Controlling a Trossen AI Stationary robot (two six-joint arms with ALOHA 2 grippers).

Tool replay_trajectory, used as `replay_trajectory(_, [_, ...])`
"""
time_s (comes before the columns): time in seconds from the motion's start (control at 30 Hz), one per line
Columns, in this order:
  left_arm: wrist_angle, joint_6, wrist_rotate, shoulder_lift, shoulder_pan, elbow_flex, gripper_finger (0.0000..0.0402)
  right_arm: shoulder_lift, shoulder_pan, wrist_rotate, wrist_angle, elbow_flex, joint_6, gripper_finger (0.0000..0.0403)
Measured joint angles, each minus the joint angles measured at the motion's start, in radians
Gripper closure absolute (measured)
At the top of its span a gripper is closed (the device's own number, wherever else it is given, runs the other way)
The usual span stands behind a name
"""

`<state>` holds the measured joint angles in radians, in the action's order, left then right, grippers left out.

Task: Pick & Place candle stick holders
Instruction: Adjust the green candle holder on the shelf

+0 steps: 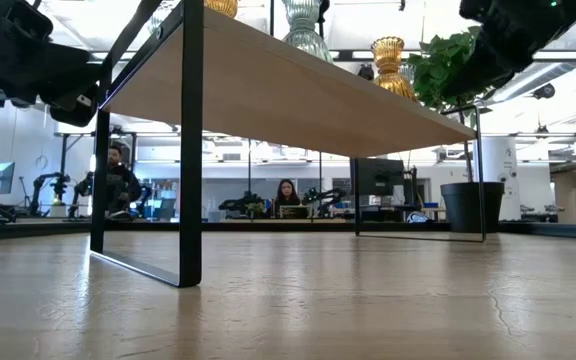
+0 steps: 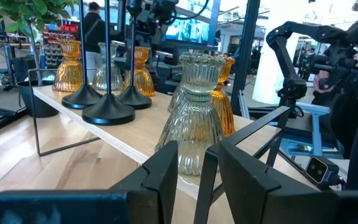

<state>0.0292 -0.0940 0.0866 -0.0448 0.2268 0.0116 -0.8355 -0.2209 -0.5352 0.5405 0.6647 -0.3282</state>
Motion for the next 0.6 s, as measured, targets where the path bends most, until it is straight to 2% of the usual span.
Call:
replay_trajectory(0.27, [0.000,0.000,0.000,0.000,0.000,0.000,0.0282,-0.033,0.138,0.135,-0.055,-0.007,0.074,0.0395])
replay_trajectory(0.6, [0.000,0.000,0.000,0.000,0.000,0.000,0.0282,-0.039,0.199,0.225,-0.140,-0.007,0.108,0.0395])
